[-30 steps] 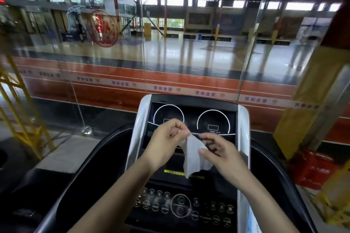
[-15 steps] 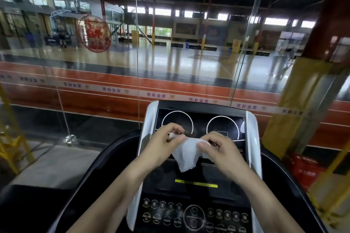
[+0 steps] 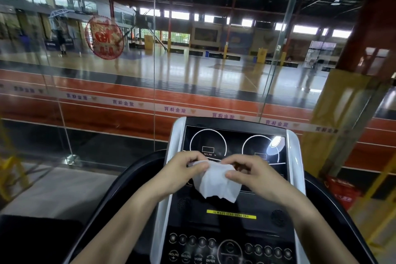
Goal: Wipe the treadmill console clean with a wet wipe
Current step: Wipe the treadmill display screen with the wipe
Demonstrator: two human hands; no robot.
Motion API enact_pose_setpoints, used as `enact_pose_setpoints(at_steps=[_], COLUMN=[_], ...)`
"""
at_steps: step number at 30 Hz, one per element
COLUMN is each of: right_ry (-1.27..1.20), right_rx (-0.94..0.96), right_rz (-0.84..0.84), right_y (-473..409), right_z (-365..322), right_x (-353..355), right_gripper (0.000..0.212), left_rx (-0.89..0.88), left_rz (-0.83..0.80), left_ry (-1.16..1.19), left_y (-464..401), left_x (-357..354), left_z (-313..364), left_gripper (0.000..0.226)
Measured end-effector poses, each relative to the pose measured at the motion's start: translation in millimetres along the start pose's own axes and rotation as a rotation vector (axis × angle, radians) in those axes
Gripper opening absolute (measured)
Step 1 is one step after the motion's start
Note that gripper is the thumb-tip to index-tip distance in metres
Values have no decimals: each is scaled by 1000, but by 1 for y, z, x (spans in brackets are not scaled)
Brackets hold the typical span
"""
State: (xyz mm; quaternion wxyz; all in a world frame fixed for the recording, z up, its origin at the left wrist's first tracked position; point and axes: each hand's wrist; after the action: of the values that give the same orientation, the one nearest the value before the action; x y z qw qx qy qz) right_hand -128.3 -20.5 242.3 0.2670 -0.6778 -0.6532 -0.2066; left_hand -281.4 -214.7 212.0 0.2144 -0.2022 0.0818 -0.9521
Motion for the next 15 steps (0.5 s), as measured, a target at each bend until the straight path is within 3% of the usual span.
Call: enact_pose_setpoints(at_steps=[3,8,10,15], right_ry=[-25,-137,-201,-366], right_rx=[54,205,219,164], right_rz=[63,163,196,233], right_y=[-2,-7,-11,-18], right_z=[-6,-14,-15,-16], right_x=[-1,-6,-9,-15], right_gripper=[13,13,15,15], left_rx=[18,61,88,47], left_rz=[-2,63,125,250], left_ry=[165,501,449,280], left_y=[-1,-10,-13,-9], left_x=[5,0,-3,-3], left_z=[2,1,2,3], left_gripper=[8,39,39,7])
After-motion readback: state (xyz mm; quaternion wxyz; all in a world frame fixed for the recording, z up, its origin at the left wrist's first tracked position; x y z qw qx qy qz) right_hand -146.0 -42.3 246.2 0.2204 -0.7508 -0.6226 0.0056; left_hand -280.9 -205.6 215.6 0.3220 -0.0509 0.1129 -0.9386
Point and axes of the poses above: each hand's wrist, its own y-axis away from the middle knuckle, its own x-axis out of the back of the hand, z = x × y, and after that the axes turned 10 degrees about -z, right-handed
